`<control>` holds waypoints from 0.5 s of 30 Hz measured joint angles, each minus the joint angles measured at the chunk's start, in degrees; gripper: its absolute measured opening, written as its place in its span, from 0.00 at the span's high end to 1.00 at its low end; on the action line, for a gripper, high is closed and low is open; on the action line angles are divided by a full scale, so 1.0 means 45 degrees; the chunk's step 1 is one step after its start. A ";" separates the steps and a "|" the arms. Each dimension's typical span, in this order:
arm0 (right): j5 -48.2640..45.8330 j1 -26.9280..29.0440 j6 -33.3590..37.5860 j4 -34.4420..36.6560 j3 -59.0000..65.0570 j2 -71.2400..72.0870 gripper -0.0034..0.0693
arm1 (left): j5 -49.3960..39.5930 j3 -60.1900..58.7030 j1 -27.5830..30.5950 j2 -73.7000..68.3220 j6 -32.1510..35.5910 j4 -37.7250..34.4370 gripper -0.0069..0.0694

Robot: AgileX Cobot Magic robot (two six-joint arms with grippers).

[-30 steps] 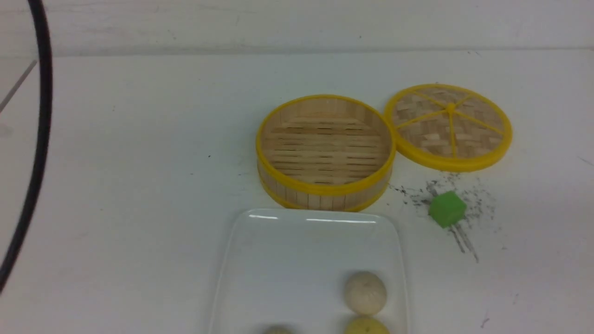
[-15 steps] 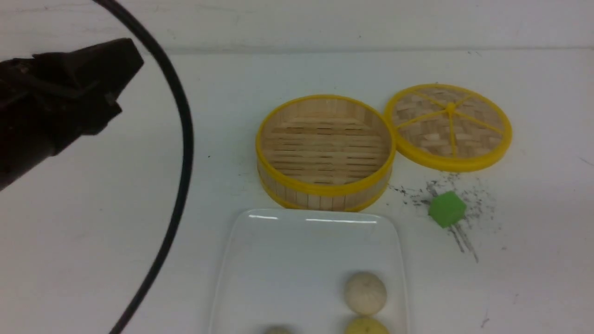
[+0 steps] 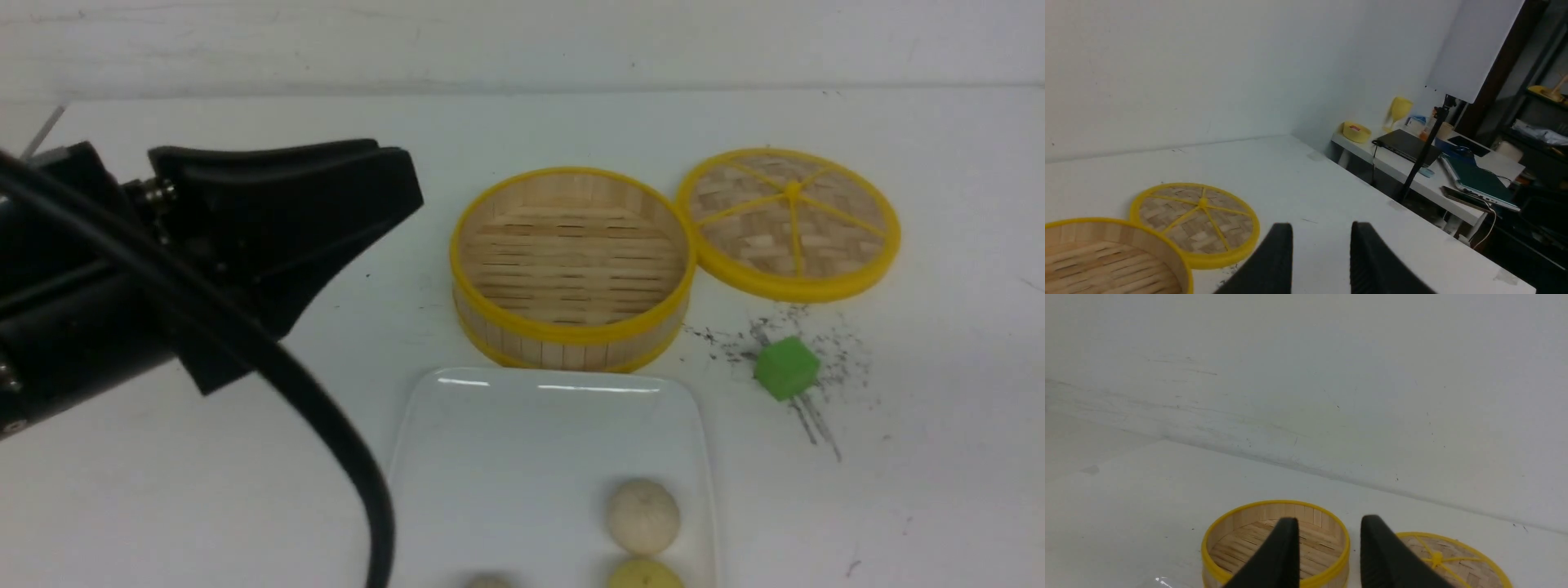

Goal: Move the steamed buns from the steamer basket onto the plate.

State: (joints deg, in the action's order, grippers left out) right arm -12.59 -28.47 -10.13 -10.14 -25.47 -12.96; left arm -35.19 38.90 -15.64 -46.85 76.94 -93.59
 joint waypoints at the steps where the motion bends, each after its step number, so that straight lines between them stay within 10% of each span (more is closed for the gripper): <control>1: 0.0000 0.0000 0.0000 0.0000 0.0000 0.0000 0.62 | 0.0090 0.0000 0.0000 0.0000 0.0000 0.0000 0.60; 15: 0.0000 0.0000 0.0000 0.0000 0.0000 0.0000 0.62 | 0.6067 0.0000 0.0000 -0.0003 0.1079 -0.0172 0.60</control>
State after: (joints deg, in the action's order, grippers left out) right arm -12.59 -28.47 -10.13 -10.14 -25.47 -12.96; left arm -7.88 38.90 -15.64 -46.87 81.80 -94.36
